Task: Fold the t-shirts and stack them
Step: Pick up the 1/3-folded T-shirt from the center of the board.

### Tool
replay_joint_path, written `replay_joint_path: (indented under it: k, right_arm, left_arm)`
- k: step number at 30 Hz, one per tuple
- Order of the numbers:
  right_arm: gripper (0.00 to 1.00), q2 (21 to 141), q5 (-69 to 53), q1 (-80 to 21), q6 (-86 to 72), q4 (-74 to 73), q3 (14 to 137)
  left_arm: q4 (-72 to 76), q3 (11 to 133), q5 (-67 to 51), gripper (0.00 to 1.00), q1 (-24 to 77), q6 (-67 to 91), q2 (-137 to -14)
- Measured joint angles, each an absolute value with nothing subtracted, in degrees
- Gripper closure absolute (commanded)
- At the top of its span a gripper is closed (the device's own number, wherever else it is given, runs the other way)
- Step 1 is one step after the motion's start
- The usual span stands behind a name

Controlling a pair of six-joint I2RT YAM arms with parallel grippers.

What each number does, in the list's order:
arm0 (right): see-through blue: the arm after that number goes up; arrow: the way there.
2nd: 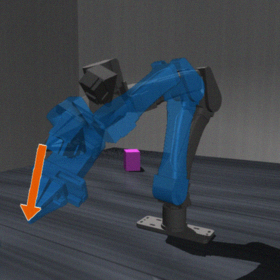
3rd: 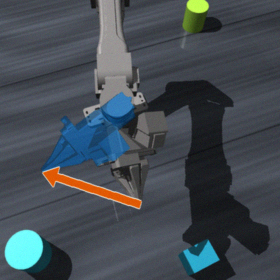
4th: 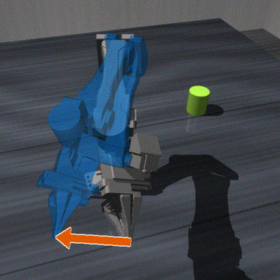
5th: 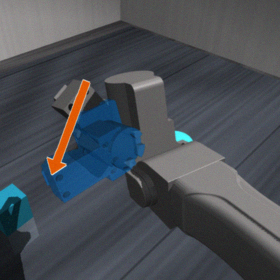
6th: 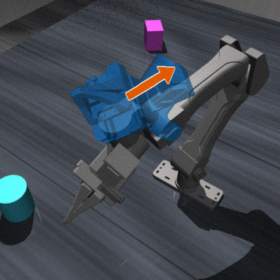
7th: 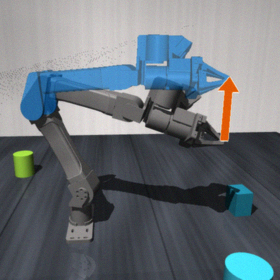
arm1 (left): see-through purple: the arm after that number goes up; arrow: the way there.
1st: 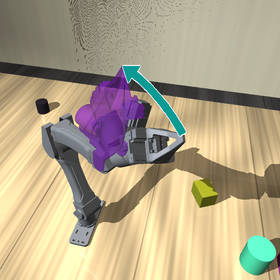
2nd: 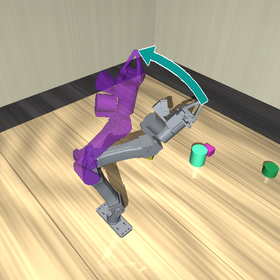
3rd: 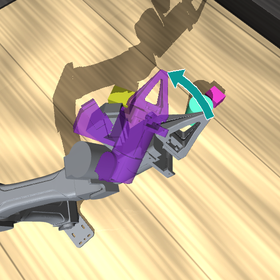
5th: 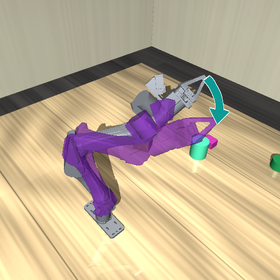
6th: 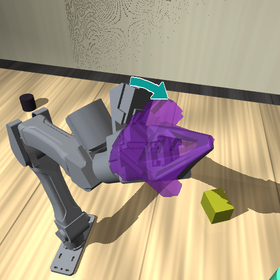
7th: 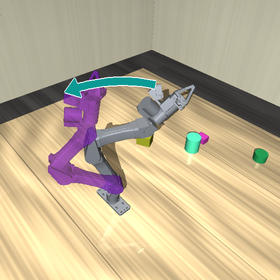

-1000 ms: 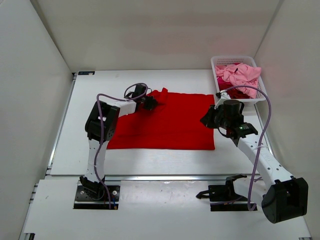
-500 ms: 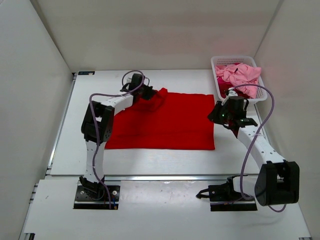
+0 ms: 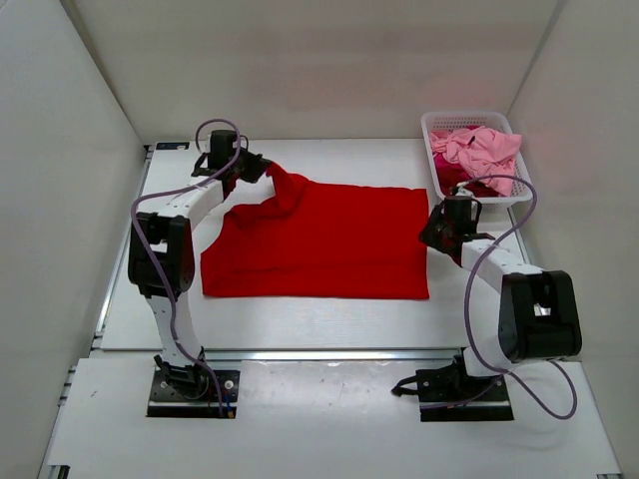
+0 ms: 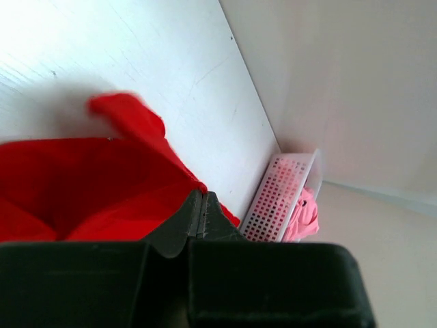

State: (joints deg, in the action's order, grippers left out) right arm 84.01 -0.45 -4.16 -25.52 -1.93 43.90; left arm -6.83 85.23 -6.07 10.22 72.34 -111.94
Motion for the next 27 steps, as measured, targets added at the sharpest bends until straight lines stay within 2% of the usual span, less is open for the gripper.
replay_joint_path:
  k: [4, 7, 14, 27]
  right_arm:
    - [0.72, 84.77, 1.76, -4.47, -26.81, -1.34, 43.29]
    - [0.72, 88.9, 4.56, -5.26, -26.57, -1.69, 47.92]
    - [0.71, 104.9, 10.35, -7.29, -25.26, -1.41, 65.84]
    - [0.72, 129.84, 22.17, -8.6, -23.05, -18.61, 104.05]
  left_arm:
    - [-5.76, 85.23, -7.92, 1.0, 10.02, 70.46, -112.05]
    - [-4.82, 85.65, -9.69, 1.0, 9.61, 68.79, -112.09]
    - [-3.7, 89.82, -11.9, 1.0, 7.68, 64.82, -111.96]
    - [-0.84, 89.84, -16.19, 1.0, 6.81, 63.02, -111.92]
